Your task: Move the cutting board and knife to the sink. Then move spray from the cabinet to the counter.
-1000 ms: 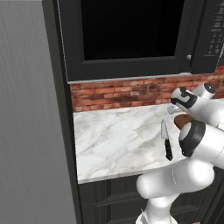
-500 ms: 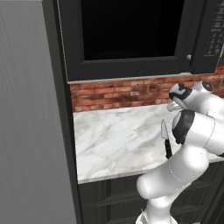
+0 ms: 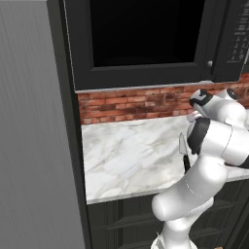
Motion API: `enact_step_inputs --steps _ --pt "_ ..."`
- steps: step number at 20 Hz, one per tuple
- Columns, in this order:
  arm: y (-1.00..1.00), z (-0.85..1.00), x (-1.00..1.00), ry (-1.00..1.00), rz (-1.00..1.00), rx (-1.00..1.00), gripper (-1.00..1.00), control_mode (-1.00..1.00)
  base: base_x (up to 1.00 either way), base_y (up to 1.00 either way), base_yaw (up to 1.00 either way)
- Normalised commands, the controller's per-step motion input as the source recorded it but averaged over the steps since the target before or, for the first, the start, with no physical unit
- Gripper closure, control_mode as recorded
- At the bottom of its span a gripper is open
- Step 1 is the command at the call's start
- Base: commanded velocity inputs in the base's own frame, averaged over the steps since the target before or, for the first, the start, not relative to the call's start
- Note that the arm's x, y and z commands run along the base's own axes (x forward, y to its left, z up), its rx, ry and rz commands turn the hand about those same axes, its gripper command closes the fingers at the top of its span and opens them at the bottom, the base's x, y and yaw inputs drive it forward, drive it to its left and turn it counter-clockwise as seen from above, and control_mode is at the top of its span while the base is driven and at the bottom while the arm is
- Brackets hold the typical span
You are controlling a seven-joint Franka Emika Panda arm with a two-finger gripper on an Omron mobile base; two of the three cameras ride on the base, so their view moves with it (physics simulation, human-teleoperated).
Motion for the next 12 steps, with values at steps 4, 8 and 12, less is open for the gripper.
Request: enact_step_inputs --steps 4,8,12 --pt "-0.13 -0.11 0.09 0.00 0.00 0.00 -1.00 -1.00 0.00 0.00 0.00" --pt "-0.13 -0.12 0.10 0.00 0.00 0.00 -1.00 -1.00 0.00 0.00 0.00" --pt "-0.25 -0.25 0.01 0.00 0.00 0.00 -1.00 -1.00 0.00 0.00 0.00"
